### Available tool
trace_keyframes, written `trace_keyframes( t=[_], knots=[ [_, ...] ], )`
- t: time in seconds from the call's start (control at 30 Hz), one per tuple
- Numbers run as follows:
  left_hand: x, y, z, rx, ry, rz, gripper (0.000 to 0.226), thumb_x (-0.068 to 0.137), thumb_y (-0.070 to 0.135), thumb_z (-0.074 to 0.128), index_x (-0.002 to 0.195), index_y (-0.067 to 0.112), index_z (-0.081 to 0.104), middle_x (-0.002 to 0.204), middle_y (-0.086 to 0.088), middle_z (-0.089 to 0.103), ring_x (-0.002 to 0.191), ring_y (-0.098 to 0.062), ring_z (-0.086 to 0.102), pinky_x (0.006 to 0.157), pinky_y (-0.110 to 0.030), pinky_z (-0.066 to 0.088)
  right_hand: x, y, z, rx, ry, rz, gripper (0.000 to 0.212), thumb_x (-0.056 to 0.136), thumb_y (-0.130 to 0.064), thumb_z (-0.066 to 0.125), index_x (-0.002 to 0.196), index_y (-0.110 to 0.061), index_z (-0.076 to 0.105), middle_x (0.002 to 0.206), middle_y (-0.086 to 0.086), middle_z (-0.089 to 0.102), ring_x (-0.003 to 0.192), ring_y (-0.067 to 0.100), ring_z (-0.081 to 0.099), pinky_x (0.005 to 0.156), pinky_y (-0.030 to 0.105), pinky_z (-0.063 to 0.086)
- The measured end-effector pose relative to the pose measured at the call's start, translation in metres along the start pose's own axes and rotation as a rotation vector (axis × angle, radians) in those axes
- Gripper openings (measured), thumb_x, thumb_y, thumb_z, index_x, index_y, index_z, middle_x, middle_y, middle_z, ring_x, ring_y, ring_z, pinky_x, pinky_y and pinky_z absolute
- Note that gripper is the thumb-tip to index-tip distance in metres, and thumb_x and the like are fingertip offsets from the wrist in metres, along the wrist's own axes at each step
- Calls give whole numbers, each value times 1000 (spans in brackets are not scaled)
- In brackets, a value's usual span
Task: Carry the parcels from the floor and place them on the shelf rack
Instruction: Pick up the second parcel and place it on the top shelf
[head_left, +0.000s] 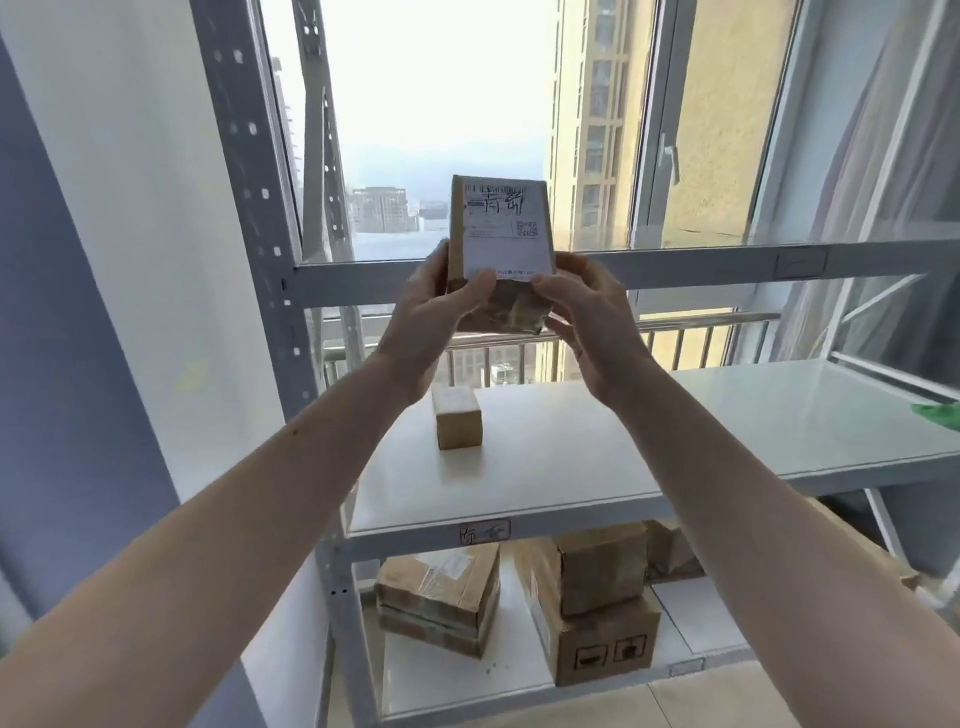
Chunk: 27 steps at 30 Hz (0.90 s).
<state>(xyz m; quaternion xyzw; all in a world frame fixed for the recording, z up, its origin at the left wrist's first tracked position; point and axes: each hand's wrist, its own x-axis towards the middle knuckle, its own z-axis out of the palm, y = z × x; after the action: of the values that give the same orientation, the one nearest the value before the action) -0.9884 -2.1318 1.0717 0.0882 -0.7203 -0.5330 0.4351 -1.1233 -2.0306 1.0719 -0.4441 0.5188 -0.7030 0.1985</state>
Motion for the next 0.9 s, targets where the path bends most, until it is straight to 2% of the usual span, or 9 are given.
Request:
trace_keyframes(
  t=[0.1, 0.17, 0.33, 0.43, 0.47, 0.53, 0.63, 0.77, 0.9],
  knots=[
    [33, 1, -4, 33, 25, 10, 45, 96, 21, 61, 140, 17, 52, 128, -9, 69, 105, -16, 69, 77, -14, 55, 32, -2, 1, -31, -4, -44, 50, 79, -33, 66, 125, -19, 56, 124, 8, 70, 110, 20, 68, 88, 31, 49],
    [54, -1, -4, 40, 60, 27, 46, 96, 21, 62, 140, 16, 50, 127, -9, 69, 103, -17, 70, 77, -18, 56, 53, -2, -1, -52, -8, -76, 52, 85, -34, 65, 133, -16, 55, 123, 8, 70, 108, 18, 68, 82, 26, 49],
    [102, -8, -2, 30, 162, 54, 54, 96, 16, 62, 146, 14, 39, 130, -10, 65, 87, -6, 73, 65, -15, 55, 110, 1, -8, -100, -16, -137, 29, 98, -26, 59, 126, -18, 60, 97, -8, 74, 80, -5, 70, 65, 11, 48],
    [129, -12, -5, 81, 224, 92, 48, 95, 21, 65, 140, 13, 51, 125, -9, 69, 98, -15, 72, 74, -21, 58, 140, 4, -12, -143, -47, -153, 21, 100, -27, 57, 119, -21, 61, 90, -12, 72, 67, -15, 67, 55, 3, 46],
    [136, -14, -6, 97, 243, 97, 48, 93, 25, 66, 138, 13, 54, 124, -9, 70, 103, -19, 72, 78, -27, 59, 150, 5, -13, -161, -51, -157, 21, 100, -29, 57, 118, -19, 62, 91, -11, 71, 68, -14, 67, 57, 4, 47],
    [147, -18, -6, 149, 284, 106, 46, 92, 29, 67, 135, 14, 58, 122, -11, 70, 107, -24, 71, 83, -33, 61, 167, 6, -12, -197, -57, -160, 31, 98, -36, 58, 119, -14, 66, 97, -6, 73, 82, -4, 69, 74, 15, 50],
    [160, -25, -9, 246, 326, 93, 43, 93, 28, 67, 133, 13, 60, 120, -8, 70, 104, -18, 70, 74, -21, 59, 187, 9, -8, -266, -58, -149, 56, 88, -56, 57, 124, -15, 67, 111, 1, 75, 105, 15, 68, 98, 40, 53],
    [172, -29, -18, 312, 304, 16, 26, 92, 19, 68, 117, 12, 64, 108, 0, 71, 93, -7, 67, 64, -9, 53, 204, 15, -7, -359, -80, -122, 53, 89, -63, 51, 113, -20, 72, 94, -8, 77, 97, 13, 69, 99, 44, 53],
    [179, -27, -26, 436, 258, -15, 31, 90, 23, 71, 117, 9, 66, 106, 1, 72, 92, -5, 67, 68, -7, 54, 210, 18, -4, -441, -57, -91, 60, 75, -74, 46, 97, -25, 74, 99, -5, 77, 101, 21, 69, 100, 49, 51]
  ],
)
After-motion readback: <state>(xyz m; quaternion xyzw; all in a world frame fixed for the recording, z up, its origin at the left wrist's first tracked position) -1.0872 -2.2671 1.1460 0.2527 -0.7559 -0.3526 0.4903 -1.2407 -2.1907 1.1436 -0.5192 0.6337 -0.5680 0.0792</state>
